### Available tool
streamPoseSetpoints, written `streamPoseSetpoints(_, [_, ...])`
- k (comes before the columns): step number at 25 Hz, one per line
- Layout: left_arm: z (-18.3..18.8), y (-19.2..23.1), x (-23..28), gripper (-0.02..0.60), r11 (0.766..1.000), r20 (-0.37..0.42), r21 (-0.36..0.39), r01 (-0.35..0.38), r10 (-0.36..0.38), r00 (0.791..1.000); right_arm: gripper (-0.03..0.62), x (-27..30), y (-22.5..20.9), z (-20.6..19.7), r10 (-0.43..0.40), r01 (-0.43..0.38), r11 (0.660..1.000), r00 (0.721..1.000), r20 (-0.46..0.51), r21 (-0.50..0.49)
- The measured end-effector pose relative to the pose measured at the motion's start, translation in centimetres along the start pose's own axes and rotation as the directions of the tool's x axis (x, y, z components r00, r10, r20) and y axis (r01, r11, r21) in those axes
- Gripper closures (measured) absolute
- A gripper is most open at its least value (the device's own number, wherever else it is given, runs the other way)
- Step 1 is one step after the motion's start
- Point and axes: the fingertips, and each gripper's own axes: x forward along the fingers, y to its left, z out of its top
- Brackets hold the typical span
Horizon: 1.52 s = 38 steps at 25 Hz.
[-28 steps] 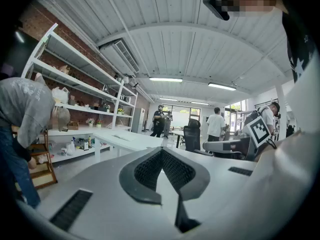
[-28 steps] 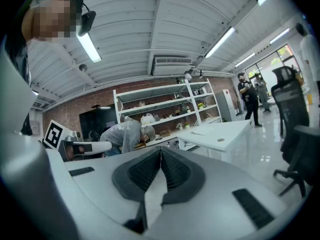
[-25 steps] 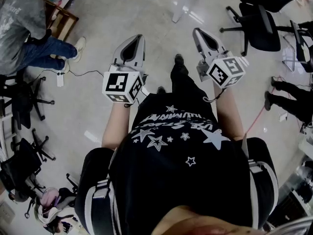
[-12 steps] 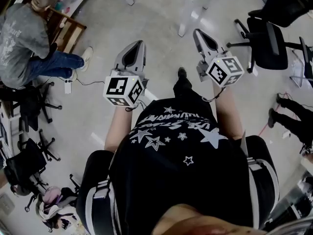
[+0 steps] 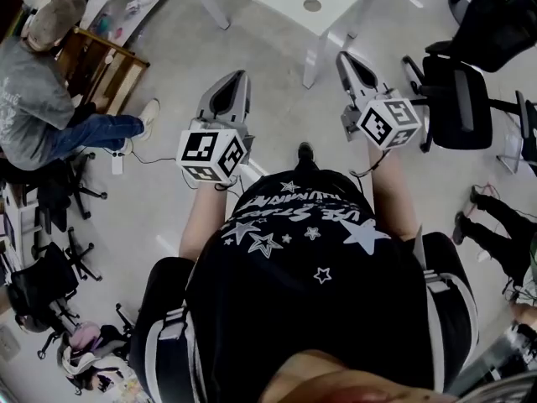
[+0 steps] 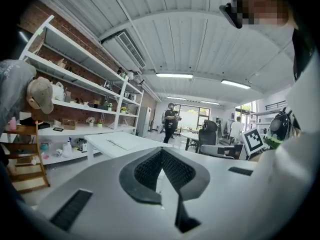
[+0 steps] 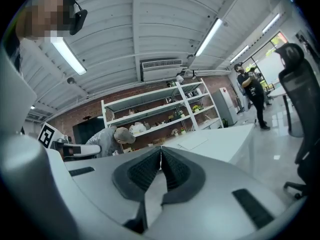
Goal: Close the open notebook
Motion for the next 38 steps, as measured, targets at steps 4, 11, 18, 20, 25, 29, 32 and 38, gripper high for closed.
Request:
streamPoseSetpoints(4, [0.3,-0.1,2.9,0.569,1.000,0.009,0.009,-0.027,0.027,1.000,0.585,1.4,-3.0,0.8,0.022,-0.022,1.000,1.000,-0.008,0.008])
streamPoseSetpoints(11, [1.0,0.4,5.8,0.569,0.998,0.008,0.018,-0.058,0.057,0.998,0.585,5.1,-5.5,1.8,0.069,-0.068,0.997,0.997,-0.026,0.027])
streamPoseSetpoints(18, [0.9,3.3,6.1,0.569,0.995,0.022,-0.003,-0.096,0.097,0.995,0.585,8.4,-3.8,0.1,0.122,-0.121,0.992,0.990,-0.073,0.017])
streamPoseSetpoints(20, [1.2,4.2,6.3,0.569,0.996,0.024,-0.008,-0.091,0.091,0.996,0.585,9.1,-3.6,0.2,0.116,-0.116,0.993,0.990,-0.080,0.009])
streamPoseSetpoints(25, [1.3,8.0,7.9,0.569,0.997,0.012,-0.027,-0.069,0.069,0.998,0.585,12.3,-3.8,0.5,0.073,-0.073,0.997,0.995,-0.075,0.005])
streamPoseSetpoints(29, [2.1,11.4,10.6,0.569,0.998,0.011,-0.049,-0.038,0.038,0.999,0.585,15.4,-4.3,0.7,0.040,-0.041,0.999,0.995,-0.088,-0.008])
streamPoseSetpoints(32, [2.7,14.5,13.0,0.569,0.998,0.009,-0.059,-0.006,0.007,1.000,0.585,18.7,-4.9,1.1,0.006,-0.007,1.000,0.997,-0.083,-0.008])
streamPoseSetpoints(38, [4.7,20.4,17.8,0.569,0.996,0.019,-0.069,0.064,-0.063,0.998,0.585,25.5,-5.3,3.1,-0.054,0.052,0.998,0.996,-0.067,-0.032])
